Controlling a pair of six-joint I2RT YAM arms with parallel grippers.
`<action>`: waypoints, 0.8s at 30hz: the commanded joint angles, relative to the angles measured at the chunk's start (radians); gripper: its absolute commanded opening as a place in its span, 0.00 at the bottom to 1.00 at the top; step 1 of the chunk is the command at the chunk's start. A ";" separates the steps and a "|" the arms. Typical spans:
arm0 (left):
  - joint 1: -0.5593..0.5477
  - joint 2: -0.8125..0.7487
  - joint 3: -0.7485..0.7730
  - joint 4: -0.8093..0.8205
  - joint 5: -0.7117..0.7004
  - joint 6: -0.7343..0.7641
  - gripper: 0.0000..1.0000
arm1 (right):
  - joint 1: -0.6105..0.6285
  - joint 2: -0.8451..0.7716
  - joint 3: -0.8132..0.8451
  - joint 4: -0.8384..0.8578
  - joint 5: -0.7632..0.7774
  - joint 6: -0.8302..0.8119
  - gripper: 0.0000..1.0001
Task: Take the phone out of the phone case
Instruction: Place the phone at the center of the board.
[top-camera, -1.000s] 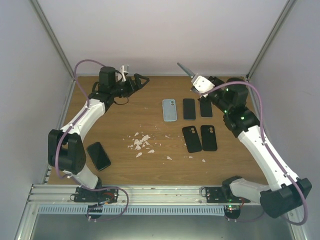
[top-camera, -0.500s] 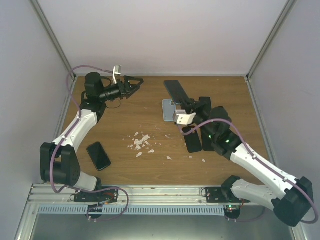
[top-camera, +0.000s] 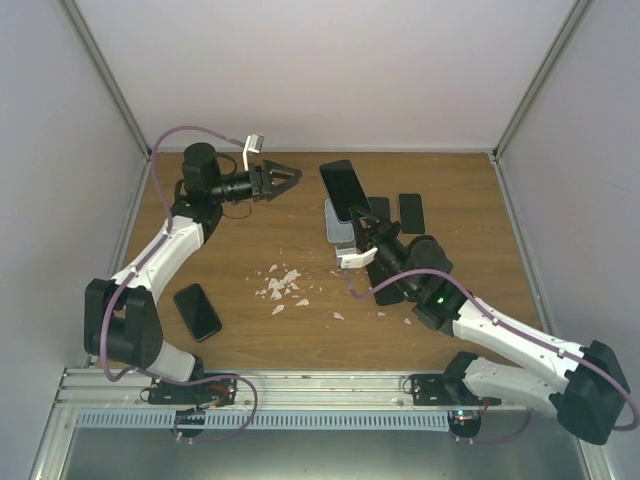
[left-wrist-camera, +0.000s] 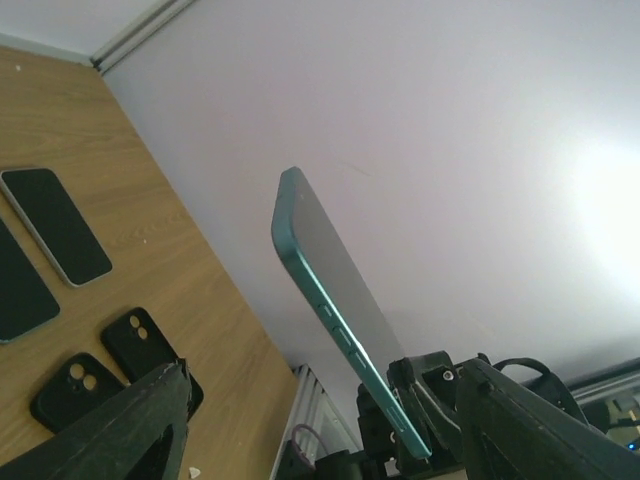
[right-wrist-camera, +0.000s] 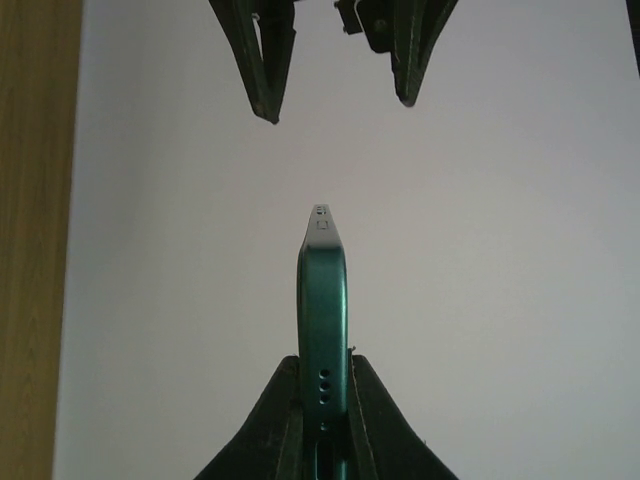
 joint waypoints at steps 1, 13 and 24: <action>-0.027 0.029 0.065 0.010 0.027 0.056 0.73 | 0.020 -0.020 -0.017 0.171 0.034 -0.071 0.01; -0.091 0.092 0.077 0.138 0.020 -0.067 0.64 | 0.045 -0.005 -0.054 0.262 0.009 -0.135 0.01; -0.119 0.121 0.082 0.204 0.017 -0.137 0.45 | 0.065 0.020 -0.083 0.331 -0.013 -0.180 0.00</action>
